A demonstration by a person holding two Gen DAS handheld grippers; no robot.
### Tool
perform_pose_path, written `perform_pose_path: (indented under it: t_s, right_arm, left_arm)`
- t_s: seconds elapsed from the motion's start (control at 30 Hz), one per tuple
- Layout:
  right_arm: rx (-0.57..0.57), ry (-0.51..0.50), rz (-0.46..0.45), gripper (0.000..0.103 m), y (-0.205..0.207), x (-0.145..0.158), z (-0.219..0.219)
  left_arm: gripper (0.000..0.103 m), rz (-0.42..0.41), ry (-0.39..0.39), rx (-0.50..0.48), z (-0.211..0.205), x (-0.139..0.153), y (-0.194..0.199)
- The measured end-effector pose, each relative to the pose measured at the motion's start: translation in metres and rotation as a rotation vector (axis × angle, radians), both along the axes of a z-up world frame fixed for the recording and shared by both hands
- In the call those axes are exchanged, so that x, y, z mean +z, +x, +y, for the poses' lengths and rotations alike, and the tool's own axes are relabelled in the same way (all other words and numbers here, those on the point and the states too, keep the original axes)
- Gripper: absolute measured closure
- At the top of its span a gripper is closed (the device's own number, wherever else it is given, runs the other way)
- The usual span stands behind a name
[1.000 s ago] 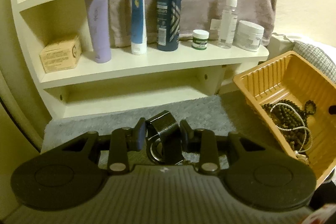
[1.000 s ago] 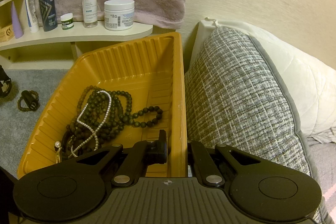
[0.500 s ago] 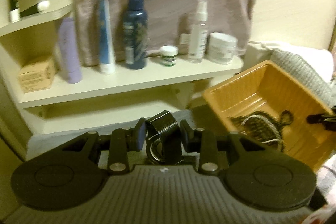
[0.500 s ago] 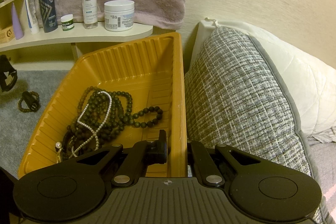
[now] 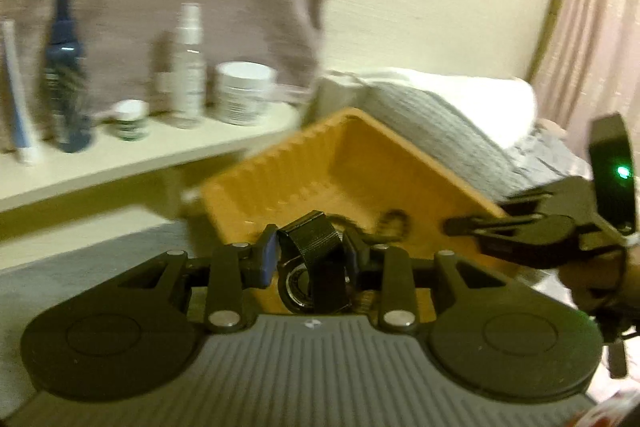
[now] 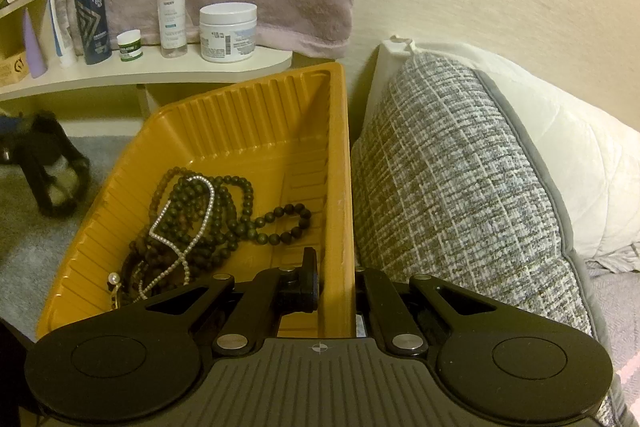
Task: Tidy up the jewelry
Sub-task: 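Carry the black watch into the tray and open the left tool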
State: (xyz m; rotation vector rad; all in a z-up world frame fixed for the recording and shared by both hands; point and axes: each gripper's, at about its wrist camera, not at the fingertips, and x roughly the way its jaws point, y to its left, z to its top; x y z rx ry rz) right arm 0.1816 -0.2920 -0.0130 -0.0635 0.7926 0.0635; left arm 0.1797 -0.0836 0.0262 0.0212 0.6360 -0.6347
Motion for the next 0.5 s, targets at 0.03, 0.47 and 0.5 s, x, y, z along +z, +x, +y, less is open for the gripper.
perform_pose_path:
  t_s: [0.03,0.47,0.5]
  right_arm:
    - [0.000,0.001,0.000,0.099,0.000,0.000,0.000]
    - [-0.003,0.005,-0.001,0.099,-0.001,0.000,0.000]
    - [-0.003,0.006,-0.001,0.099,-0.001,0.000,0.000]
  left_arm:
    - [0.073,0.009,-0.004,-0.019,-0.006,0.000,-0.002]
    - [0.072,0.087,0.025,-0.148,-0.054,-0.020,-0.010]
    - [0.072,0.090,0.027,-0.151,-0.055,-0.022,-0.010]
